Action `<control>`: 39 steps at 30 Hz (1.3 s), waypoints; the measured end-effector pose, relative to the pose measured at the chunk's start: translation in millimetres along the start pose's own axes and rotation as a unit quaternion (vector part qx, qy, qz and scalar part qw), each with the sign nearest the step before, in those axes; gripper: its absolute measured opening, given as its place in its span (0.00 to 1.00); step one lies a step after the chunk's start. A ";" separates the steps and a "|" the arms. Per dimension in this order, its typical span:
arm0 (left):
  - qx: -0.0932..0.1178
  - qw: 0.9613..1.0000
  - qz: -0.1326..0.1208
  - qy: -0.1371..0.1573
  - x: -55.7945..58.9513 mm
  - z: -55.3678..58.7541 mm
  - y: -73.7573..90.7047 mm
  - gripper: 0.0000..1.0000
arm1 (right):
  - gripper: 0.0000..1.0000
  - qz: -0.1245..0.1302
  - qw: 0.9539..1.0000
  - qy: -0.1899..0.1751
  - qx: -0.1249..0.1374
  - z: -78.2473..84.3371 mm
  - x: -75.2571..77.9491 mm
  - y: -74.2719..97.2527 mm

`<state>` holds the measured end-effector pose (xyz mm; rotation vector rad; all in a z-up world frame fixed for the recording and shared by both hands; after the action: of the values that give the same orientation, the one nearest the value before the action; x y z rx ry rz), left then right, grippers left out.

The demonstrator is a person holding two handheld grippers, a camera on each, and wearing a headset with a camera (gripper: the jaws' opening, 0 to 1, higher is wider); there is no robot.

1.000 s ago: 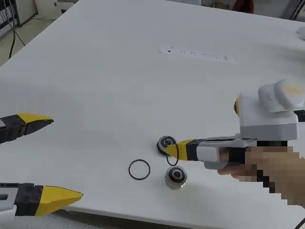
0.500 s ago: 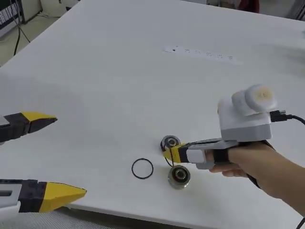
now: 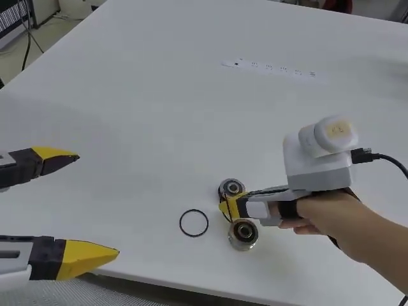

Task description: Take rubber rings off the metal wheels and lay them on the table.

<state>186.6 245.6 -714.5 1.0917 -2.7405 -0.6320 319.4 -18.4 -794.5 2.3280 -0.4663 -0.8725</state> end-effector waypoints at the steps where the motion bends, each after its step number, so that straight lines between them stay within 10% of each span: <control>1: 0.000 1.000 0.000 0.001 0.0 0.0 0.0 0.85 | 0.00 0.006 1.000 0.003 0.001 0.0 1.6 -0.7; 39: -0.006 1.000 0.001 -0.010 -0.9 0.2 -0.3 0.82 | 0.04 0.007 1.000 0.021 0.009 -1.2 -3.7 -1.2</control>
<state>187.4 246.0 -714.8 1.0864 -2.7508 -0.6603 317.8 -15.1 -792.8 2.3514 -0.4741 -0.8156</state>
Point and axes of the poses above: the centre of the closed fingertips' face, and the gripper's own axes: y roughly backward along the fingers, x roughly to its right, z roughly out of its underside, the point moved 10 cm from there along y, roughly backward along the fingers, and after that the axes turned 4 degrees about -y, right-handed, at the moved point
